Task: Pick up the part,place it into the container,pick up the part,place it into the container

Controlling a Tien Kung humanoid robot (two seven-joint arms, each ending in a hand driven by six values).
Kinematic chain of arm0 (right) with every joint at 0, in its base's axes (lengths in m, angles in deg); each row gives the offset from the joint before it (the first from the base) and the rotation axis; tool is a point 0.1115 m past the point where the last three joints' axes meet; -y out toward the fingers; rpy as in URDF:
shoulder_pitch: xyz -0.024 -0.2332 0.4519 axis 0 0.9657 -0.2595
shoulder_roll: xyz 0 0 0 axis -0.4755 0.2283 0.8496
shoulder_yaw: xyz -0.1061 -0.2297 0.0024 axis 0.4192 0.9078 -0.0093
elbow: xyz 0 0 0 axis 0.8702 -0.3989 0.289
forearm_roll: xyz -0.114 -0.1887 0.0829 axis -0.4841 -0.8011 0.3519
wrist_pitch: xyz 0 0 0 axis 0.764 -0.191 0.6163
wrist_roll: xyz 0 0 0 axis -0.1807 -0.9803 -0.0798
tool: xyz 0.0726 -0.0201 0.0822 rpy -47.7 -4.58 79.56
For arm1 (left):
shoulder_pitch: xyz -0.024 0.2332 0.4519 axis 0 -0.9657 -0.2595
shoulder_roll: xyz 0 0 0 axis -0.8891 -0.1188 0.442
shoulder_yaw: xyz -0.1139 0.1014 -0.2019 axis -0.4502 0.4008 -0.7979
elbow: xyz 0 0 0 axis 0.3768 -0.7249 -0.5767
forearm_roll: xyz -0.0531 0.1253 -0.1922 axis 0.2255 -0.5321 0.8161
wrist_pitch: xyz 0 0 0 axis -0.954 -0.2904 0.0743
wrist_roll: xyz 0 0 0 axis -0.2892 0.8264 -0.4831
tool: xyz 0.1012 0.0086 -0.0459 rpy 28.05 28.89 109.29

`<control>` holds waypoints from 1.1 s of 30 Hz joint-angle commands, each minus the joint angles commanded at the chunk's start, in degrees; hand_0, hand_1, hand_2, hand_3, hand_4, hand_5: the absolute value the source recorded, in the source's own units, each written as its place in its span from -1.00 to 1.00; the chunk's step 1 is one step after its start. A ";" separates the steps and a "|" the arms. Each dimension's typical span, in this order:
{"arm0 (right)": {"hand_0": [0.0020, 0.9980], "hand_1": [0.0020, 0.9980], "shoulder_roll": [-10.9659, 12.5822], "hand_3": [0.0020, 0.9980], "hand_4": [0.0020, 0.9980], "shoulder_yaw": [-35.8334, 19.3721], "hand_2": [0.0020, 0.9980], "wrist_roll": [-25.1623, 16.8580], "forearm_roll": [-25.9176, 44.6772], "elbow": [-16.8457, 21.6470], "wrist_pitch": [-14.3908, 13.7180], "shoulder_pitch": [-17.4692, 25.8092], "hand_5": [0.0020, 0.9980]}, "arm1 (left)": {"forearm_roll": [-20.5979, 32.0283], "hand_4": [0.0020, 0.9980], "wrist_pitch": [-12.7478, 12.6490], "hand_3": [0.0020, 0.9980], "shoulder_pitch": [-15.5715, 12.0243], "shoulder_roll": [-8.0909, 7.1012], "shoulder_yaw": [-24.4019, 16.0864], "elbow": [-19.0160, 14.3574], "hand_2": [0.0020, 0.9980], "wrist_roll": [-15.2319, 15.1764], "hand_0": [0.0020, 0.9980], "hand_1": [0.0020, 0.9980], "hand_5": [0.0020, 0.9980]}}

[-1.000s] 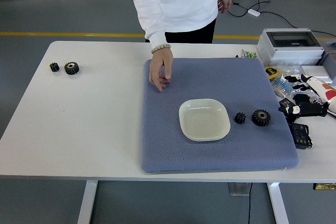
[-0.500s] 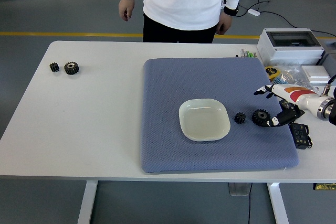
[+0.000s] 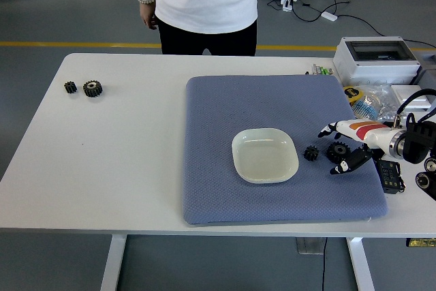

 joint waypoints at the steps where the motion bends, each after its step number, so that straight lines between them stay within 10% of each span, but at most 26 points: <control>1: 0.52 0.48 -0.15 0.62 1.00 0.47 0.67 0.00 0.02 -0.44 0.03 -0.34 -0.50 | 0.01 0.38 0.00 0.14 0.00 0.00 0.04 0.00 0.41 0.01 0.41 0.37 0.24; 18: 0.41 0.37 -2.50 0.50 1.00 5.01 0.51 -1.29 0.24 -7.95 -0.40 -3.37 -0.50 | -0.03 0.38 -0.01 0.14 -0.33 0.00 0.35 0.00 0.41 0.16 0.41 0.37 0.23; 19: 0.19 0.25 -2.50 0.17 0.90 4.96 0.40 -1.41 0.24 -8.03 -0.66 -3.32 -0.56 | -0.03 0.38 -0.01 0.15 -0.38 0.00 0.34 0.00 0.41 0.16 0.41 0.37 0.24; 33: -0.22 -0.06 -2.19 0.01 0.63 4.15 0.06 -3.01 0.55 -9.42 -3.54 -2.55 -0.73 | 0.03 0.38 0.07 0.15 -0.48 0.00 0.78 0.00 0.41 0.24 0.41 0.37 0.23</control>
